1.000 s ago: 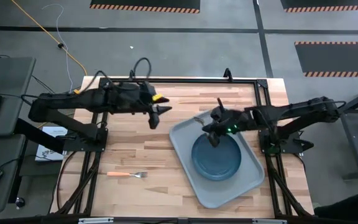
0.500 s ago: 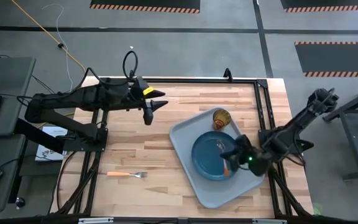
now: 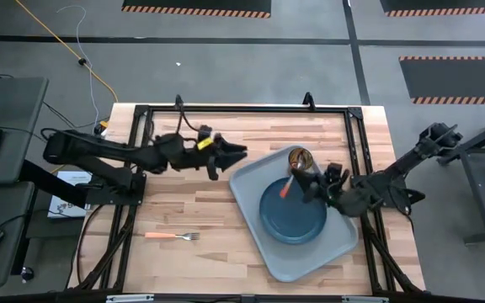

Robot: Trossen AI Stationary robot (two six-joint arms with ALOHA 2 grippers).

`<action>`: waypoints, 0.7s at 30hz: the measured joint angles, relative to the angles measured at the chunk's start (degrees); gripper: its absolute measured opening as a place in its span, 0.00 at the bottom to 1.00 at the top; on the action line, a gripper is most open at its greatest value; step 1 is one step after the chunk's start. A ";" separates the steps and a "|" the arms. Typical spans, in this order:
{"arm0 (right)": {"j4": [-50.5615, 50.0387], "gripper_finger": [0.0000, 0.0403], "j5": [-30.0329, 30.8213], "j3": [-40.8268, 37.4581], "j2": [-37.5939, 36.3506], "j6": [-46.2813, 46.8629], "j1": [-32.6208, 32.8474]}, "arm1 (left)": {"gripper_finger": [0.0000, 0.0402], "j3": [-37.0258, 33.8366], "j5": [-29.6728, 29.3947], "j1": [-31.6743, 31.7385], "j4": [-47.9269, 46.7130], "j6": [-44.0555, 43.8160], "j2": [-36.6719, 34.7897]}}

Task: Pick and place plate/cup/fork/spoon on tray
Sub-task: Put the orange spoon on the gray serving tray to the left of the blue plate

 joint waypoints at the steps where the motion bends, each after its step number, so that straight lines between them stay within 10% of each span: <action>1: 3.32 0.00 -1.39 0.00 0.00 -2.99 -1.54 | 0.42 -0.12 1.02 -0.08 0.25 -2.80 1.00; 9: 23.16 0.00 -16.02 0.00 0.02 -18.99 -11.64 | 0.42 1.56 8.95 -0.14 6.91 -15.15 9.96; 21: 31.01 0.00 -16.61 0.00 0.02 -20.85 -17.86 | 0.42 2.94 -4.49 -0.19 11.09 -14.82 12.73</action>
